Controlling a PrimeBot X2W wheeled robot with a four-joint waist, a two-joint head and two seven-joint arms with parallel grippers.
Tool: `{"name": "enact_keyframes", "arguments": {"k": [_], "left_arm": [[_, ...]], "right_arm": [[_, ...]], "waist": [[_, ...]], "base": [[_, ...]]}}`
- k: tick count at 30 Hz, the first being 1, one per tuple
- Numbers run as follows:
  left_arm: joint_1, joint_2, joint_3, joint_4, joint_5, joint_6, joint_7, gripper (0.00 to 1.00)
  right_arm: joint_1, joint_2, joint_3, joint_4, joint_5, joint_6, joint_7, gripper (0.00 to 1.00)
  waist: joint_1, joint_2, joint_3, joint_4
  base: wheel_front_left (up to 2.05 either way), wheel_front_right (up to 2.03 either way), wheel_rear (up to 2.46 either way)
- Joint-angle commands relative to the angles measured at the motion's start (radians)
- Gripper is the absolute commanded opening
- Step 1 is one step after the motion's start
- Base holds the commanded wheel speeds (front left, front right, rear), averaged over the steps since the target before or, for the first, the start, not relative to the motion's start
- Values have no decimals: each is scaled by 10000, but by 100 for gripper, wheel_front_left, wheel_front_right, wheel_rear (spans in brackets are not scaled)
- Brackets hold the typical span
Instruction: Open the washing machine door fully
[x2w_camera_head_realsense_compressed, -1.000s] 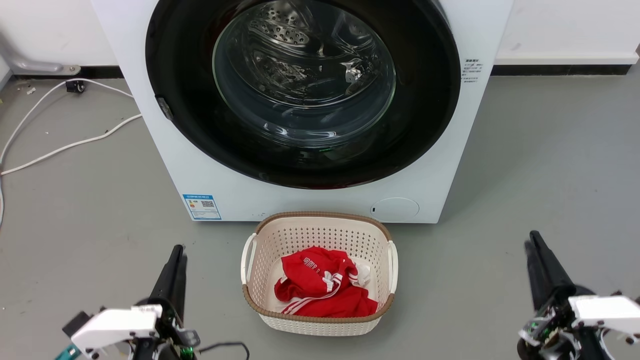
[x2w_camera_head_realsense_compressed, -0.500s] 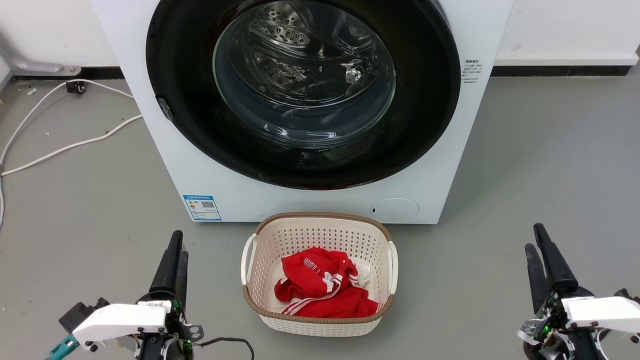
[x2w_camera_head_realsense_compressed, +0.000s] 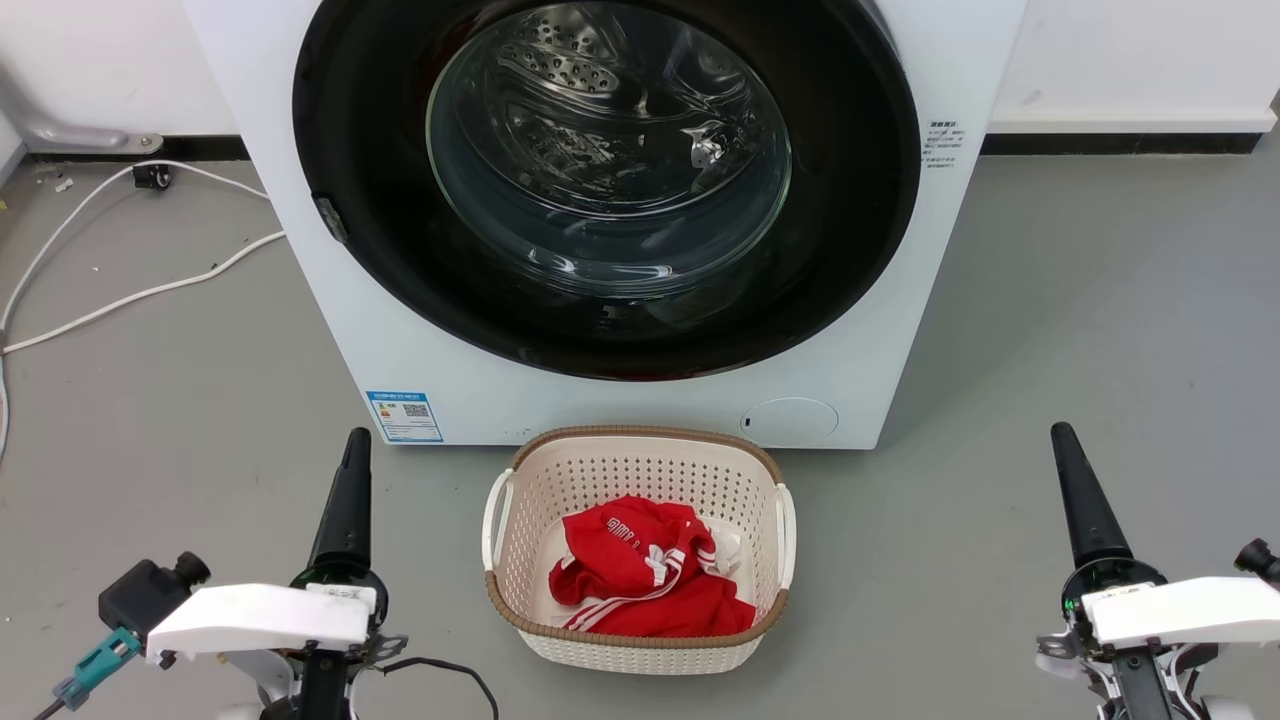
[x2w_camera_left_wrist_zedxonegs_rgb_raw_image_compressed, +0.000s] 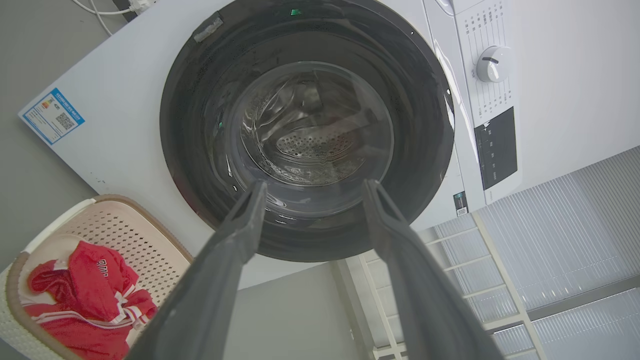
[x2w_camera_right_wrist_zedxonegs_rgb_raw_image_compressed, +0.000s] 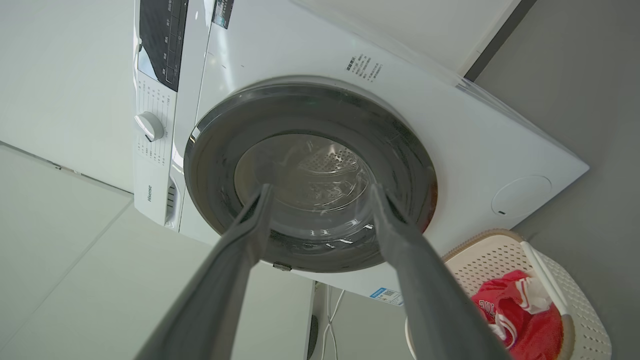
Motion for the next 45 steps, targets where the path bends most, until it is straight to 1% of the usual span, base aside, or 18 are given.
{"name": "enact_keyframes", "arguments": {"k": [1,9,17,29,45], "left_arm": [[-175,31,-34,-258,396,-10,-91,100],[-74,31,-231,-571,2206,-12,-387,100],[-36,31,-445,-752,3761,48,-659,100],[80,81,-728,-970,5710,157,-1028,100],[125,241,-1078,-1012,7669,588,-1464,100]], "right_arm": [[-67,-19,50,-264,-368,1,-104,100],[45,-14,165,-544,-2539,1,-391,100],[161,-9,220,-600,-4246,1,-664,100],[310,-1,311,-723,-6039,1,-963,100],[460,10,396,-1091,-8002,1,-1015,100]], "waist": [[0,0,-3,0],[0,0,-27,1],[0,0,-48,-1],[0,0,-86,1],[0,0,-130,3]], "base": [[0,0,0],[0,0,0],[0,0,0],[0,0,0],[0,0,0]]}}
